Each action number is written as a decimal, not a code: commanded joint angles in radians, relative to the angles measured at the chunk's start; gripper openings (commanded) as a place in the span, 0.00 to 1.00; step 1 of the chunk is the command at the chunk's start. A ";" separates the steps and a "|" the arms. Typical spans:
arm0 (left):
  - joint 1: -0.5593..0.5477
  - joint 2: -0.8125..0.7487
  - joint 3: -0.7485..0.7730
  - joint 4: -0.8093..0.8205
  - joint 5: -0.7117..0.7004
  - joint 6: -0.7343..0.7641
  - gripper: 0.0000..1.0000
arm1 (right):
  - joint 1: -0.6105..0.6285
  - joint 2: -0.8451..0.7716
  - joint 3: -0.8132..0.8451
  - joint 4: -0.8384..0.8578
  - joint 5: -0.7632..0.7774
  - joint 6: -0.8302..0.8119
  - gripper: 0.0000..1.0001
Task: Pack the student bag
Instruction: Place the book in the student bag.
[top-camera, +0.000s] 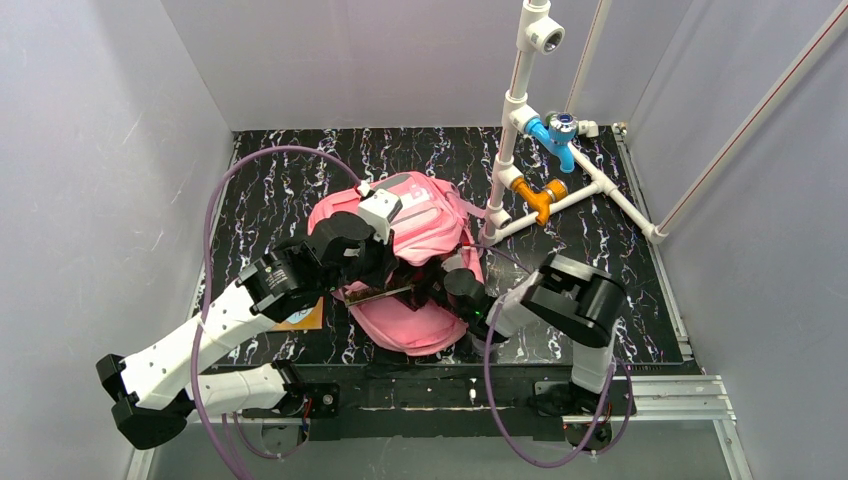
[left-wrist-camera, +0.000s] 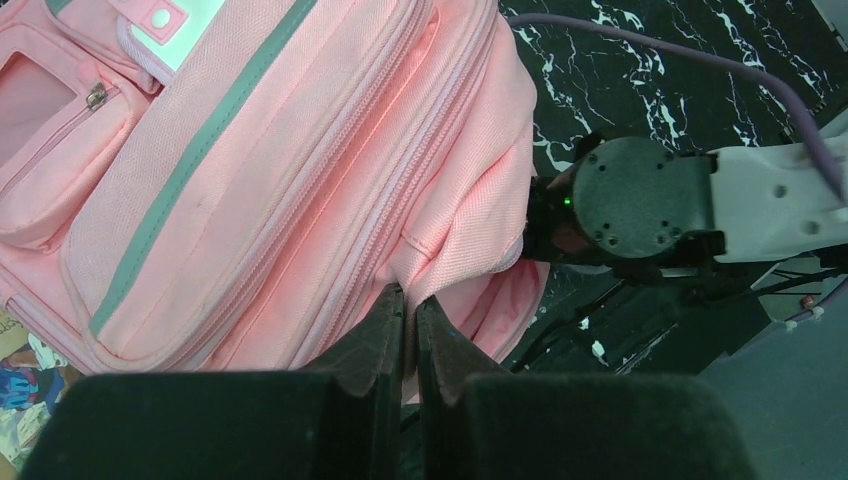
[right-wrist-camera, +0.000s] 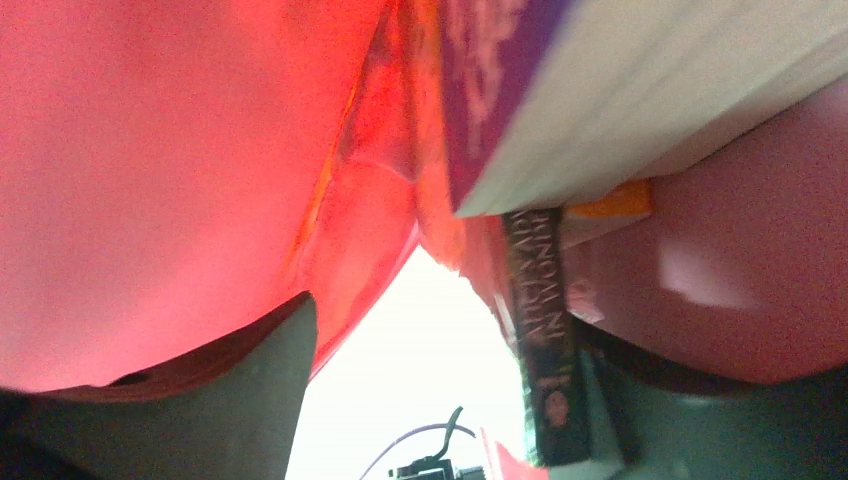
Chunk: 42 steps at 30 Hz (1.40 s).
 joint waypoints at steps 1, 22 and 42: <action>-0.007 -0.057 0.014 0.034 0.014 -0.022 0.00 | 0.043 -0.134 -0.053 -0.105 -0.008 -0.061 0.88; -0.006 -0.084 0.067 -0.046 0.006 -0.027 0.00 | -0.004 -0.001 0.103 -0.036 0.146 -0.131 0.51; -0.007 -0.070 0.071 -0.024 0.022 -0.020 0.00 | 0.135 -0.079 0.033 -0.150 0.127 -0.117 0.48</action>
